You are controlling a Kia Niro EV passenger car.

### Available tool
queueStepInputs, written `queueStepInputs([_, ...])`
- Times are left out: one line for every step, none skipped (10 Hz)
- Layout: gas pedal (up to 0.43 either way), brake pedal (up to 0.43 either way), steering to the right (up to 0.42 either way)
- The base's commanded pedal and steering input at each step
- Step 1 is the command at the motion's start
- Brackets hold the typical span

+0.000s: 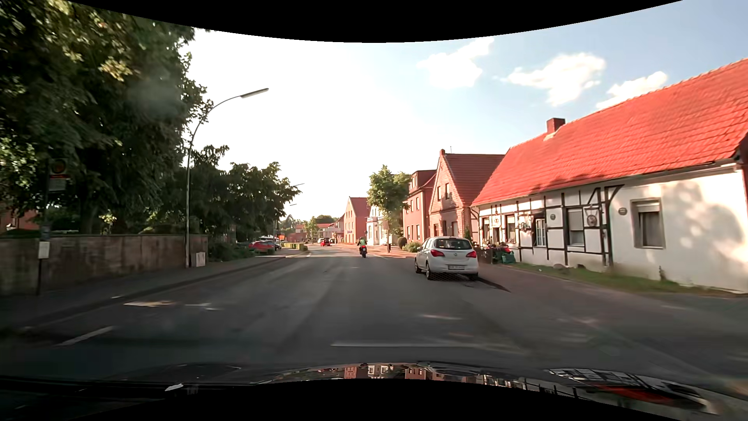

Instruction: Follow the waypoints while adhering to traffic rules and regulations

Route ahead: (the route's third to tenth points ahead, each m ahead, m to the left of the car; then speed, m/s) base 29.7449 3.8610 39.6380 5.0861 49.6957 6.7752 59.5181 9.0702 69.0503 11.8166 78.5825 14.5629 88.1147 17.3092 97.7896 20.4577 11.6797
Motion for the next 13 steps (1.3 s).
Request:
queueStepInputs([0.197,0.0,-0.023])
queueStepInputs([0.197,0.0,-0.023])
queueStepInputs([0.189,0.0,-0.022])
queueStepInputs([0.177,0.0,-0.022])
queueStepInputs([0.177,0.0,-0.022])
queueStepInputs([0.169,0.0,-0.022])
queueStepInputs([0.169,0.0,-0.024])
queueStepInputs([0.169,0.0,-0.029])
queueStepInputs([0.169,0.0,-0.03])
queueStepInputs([0.169,0.0,-0.03])
queueStepInputs([0.169,0.0,-0.027])
queueStepInputs([0.169,0.0,-0.025])
queueStepInputs([0.169,0.0,-0.024])
